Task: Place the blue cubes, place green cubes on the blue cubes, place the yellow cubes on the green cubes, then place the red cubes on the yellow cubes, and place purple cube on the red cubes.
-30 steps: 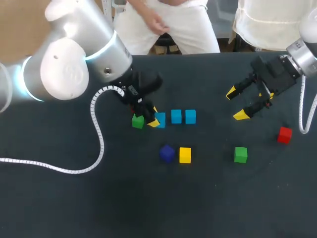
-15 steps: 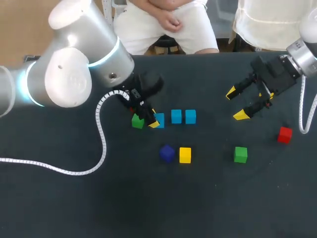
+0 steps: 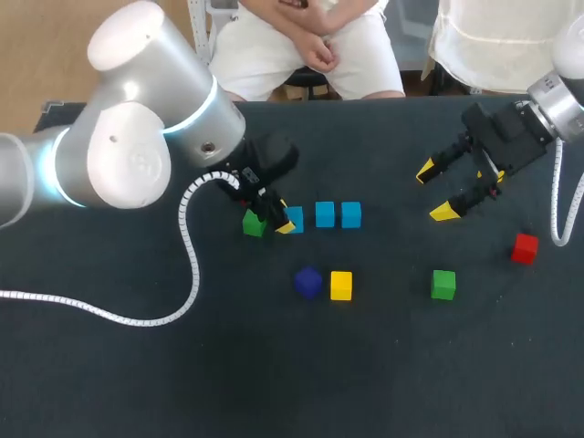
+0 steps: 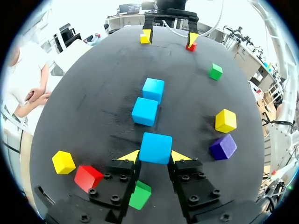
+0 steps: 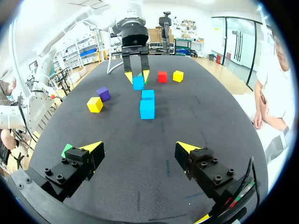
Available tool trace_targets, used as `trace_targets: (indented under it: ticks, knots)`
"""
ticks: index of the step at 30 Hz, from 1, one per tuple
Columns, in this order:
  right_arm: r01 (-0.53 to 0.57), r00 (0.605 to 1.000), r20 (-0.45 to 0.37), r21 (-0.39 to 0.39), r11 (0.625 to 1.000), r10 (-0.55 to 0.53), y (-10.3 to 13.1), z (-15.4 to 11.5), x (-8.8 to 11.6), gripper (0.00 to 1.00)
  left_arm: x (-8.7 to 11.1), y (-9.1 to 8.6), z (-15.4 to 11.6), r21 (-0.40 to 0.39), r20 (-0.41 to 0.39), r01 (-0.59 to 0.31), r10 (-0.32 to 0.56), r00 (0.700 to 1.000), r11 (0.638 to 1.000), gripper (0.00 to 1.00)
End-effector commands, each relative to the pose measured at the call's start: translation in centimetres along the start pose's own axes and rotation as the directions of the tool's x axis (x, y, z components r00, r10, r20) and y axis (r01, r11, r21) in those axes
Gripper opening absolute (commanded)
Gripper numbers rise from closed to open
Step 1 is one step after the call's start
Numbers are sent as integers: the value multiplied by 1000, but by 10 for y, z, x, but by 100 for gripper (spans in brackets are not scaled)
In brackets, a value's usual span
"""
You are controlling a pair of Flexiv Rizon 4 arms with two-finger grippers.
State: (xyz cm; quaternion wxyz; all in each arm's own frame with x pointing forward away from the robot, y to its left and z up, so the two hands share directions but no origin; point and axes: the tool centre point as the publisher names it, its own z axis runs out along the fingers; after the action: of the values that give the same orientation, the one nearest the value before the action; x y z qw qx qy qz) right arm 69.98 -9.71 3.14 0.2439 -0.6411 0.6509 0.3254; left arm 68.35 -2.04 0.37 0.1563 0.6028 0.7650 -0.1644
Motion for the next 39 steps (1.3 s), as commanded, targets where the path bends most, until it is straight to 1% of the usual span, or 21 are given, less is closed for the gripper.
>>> trace_targets:
  ticks: [1, 7, 14, 19, 30, 39]
  knots:
    - [1, 1000, 1, 1, 1000, -1, 0, 0, 0, 100, -6, 11, 7, 12, -5, -6, 6, 1000, 1000, 0]
    - [1, 1000, 1, 1, 1000, -1, 0, 0, 0, 100, -8, 17, 8, 10, -16, -20, 20, 1000, 1000, 0]
    - [1, 1000, 1, 1, 1000, -1, 0, 0, 0, 100, -12, 20, 11, 17, -14, -62, 62, 998, 998, 0]
    - [1, 1000, 1, 1, 1000, -1, 0, 0, 0, 100, -11, 22, 16, 26, -1, -67, 67, 998, 997, 0]
    - [1, 1000, 1, 1, 1000, -1, 0, 0, 0, 100, -8, 19, 18, 31, 12, -65, 64, 998, 997, 0]
    - [1, 1000, 1, 1, 1000, -1, 0, 0, 0, 100, -11, 21, 19, 30, 14, -83, 82, 997, 996, 0]
